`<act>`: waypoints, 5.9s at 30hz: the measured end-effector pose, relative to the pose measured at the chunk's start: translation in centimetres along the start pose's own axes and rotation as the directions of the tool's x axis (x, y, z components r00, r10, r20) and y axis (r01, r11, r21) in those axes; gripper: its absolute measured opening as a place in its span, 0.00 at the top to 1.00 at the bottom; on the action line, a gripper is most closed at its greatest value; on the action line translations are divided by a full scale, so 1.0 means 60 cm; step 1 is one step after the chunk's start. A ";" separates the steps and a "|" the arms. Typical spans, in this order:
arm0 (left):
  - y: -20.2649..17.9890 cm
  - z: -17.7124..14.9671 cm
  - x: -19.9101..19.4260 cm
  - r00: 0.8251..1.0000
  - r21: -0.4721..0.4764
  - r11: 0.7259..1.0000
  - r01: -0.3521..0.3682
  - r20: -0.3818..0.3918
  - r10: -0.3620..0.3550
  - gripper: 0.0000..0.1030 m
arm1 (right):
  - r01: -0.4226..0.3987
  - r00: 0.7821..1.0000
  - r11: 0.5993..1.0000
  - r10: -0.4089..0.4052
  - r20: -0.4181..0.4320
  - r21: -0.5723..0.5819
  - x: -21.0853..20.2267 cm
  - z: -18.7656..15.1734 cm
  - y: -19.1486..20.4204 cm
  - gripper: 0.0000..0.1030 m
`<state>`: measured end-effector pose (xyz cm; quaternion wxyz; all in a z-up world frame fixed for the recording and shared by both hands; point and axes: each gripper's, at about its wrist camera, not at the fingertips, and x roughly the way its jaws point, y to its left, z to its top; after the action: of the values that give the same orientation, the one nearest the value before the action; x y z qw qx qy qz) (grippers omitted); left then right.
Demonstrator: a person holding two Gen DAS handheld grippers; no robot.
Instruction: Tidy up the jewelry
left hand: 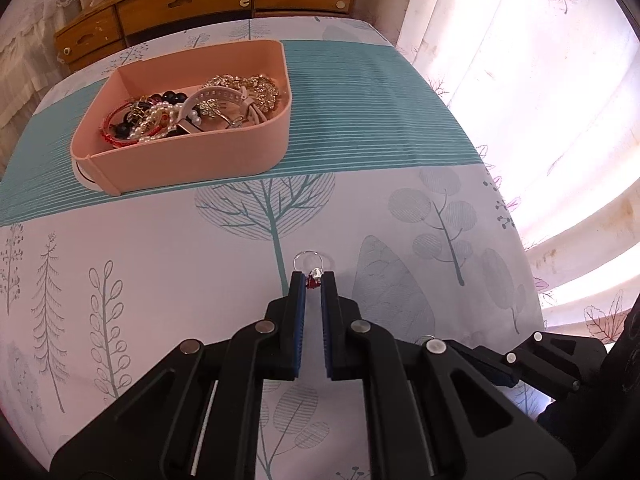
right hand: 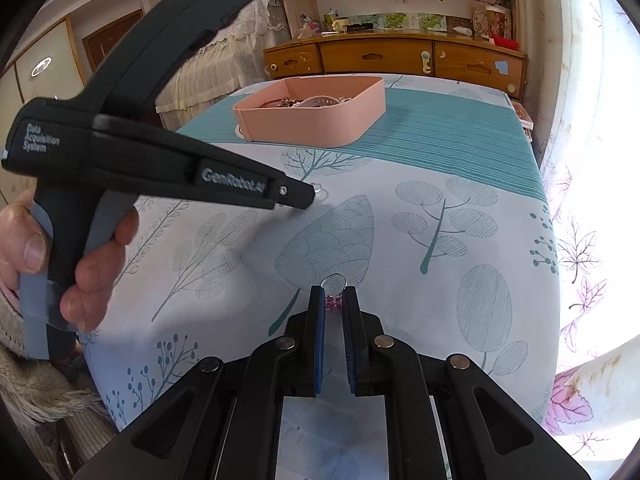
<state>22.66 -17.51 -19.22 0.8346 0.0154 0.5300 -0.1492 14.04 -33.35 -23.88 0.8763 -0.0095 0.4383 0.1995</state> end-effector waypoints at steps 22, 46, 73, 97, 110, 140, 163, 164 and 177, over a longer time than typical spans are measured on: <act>0.156 0.017 -0.146 0.985 -0.095 0.995 0.035 0.170 -0.018 0.95 | -0.029 0.994 1.000 0.028 0.109 0.010 -0.012 0.144 0.097 0.91; 0.342 0.258 -0.073 0.973 -0.175 0.966 0.192 0.160 -0.164 0.95 | -0.054 0.995 0.945 0.026 0.092 0.322 0.189 0.534 0.084 0.91; 0.316 0.165 -0.131 0.982 -0.171 0.978 0.122 0.165 -0.093 0.65 | -0.036 0.994 0.901 -0.012 0.108 0.432 0.148 0.428 0.027 0.90; 0.159 -0.189 -0.356 0.952 -0.116 0.992 -0.044 0.296 0.077 0.34 | 0.123 0.968 0.934 -0.188 0.168 0.335 -0.188 0.117 0.219 0.66; 0.128 -0.255 -0.419 0.911 -0.155 0.974 -0.166 0.353 0.212 0.20 | 0.140 0.958 0.948 -0.203 0.203 0.287 -0.276 0.008 0.310 0.62; 0.108 -0.255 -0.446 0.878 -0.166 0.961 -0.223 0.393 0.271 0.20 | 0.160 0.943 0.962 -0.215 0.253 0.221 -0.325 0.029 0.365 0.58; 0.101 -0.257 -0.456 0.863 -0.166 0.957 -0.238 0.416 0.286 0.20 | 0.167 0.934 0.963 -0.224 0.278 0.214 -0.338 0.034 0.363 0.58; 0.101 -0.257 -0.456 0.863 -0.165 0.957 -0.237 0.416 0.286 0.20 | 0.167 0.934 0.963 -0.223 0.277 0.213 -0.336 0.035 0.362 0.58; 0.103 -0.264 -0.448 0.870 -0.163 0.957 -0.239 0.403 0.285 0.20 | 0.167 0.935 0.962 -0.224 0.273 0.217 -0.331 0.036 0.361 0.58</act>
<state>-0.22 -2.46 -3.08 0.9414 0.0095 0.3372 -0.0054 -2.73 -19.78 -3.78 0.9443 0.0603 0.3164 0.0675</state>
